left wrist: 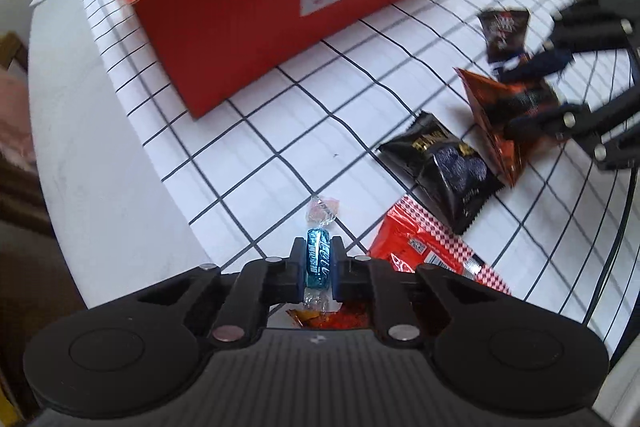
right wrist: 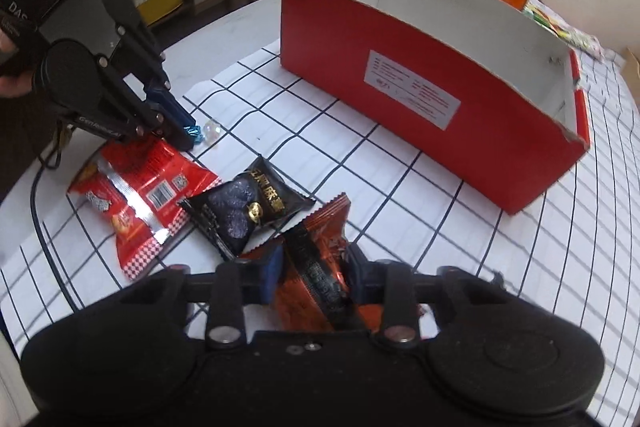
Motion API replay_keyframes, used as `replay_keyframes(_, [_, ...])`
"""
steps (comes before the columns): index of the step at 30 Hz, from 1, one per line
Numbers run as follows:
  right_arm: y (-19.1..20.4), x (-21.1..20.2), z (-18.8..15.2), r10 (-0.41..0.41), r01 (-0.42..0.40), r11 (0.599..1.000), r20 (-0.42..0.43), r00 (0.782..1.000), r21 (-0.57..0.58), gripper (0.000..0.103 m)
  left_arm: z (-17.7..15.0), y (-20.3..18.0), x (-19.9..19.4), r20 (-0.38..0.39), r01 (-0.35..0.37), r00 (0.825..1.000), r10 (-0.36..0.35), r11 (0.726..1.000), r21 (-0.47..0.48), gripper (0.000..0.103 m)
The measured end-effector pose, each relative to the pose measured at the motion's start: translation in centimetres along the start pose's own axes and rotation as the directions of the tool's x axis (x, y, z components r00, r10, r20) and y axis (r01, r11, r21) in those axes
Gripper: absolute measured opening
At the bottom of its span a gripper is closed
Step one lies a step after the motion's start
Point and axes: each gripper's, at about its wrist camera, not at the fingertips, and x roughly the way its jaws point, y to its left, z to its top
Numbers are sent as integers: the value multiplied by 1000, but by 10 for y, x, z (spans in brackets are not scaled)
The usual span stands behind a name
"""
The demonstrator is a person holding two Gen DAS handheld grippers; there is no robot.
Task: Organize snacks
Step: 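Grasp the blue candy with left tool while right tool grasps copper-foil packet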
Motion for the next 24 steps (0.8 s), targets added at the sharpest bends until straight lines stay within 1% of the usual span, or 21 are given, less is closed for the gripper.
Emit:
replay_keyframes(3, [6, -3, -2, -16, 15, 999, -8, 1000, -51, 33, -3, 4, -3, 17, -5, 1000, 6, 999, -34, 11])
replay_keyframes(6, [4, -9, -1, 13, -13, 998, -11, 1000, -61, 34, -6, 6, -8, 35, -6, 999, 8, 998, -58, 11])
replay_keyframes(9, [3, -10, -2, 24, -26, 995, -23, 999, -94, 38, -8, 9, -13, 53, -7, 999, 12, 996, -94, 11])
replay_keyframes(11, [3, -8, -3, 29, -33, 992, -36, 999, -122, 45, -10, 11, -16, 63, -3, 998, 10, 993, -117, 11])
replay_keyframes(12, [4, -8, -3, 32, -37, 990, -38, 999, -137, 54, -11, 13, -18, 69, -5, 998, 14, 992, -127, 11])
replay_keyframes(13, [5, -8, -3, 35, -40, 988, -38, 999, -152, 67, -12, 14, -20, 73, -7, 997, 17, 991, -136, 11])
replay_keyframes(14, [6, -9, -4, 41, -47, 985, -38, 998, -164, 82, -13, 15, -21, 77, -3, 997, 15, 989, -145, 11])
replay_keyframes(15, [6, -10, -4, 57, -62, 983, -36, 998, -173, 87, -14, 16, -23, 82, -1, 997, 14, 988, -154, 11])
replay_keyframes(17, [9, -10, -5, 77, -85, 975, -46, 996, -204, 89, -15, 17, -27, 91, -3, 996, 18, 986, -169, 11])
replay_keyframes(20, [19, -2, -8, 31, -49, 957, -67, 997, -285, 88, -16, 19, -32, 105, 14, 994, 7, 981, -196, 11])
replay_keyframes(24, [24, 10, -8, -24, -4, 943, -81, 996, -332, 86, -17, 15, -35, 112, 17, 994, 5, 980, -198, 11])
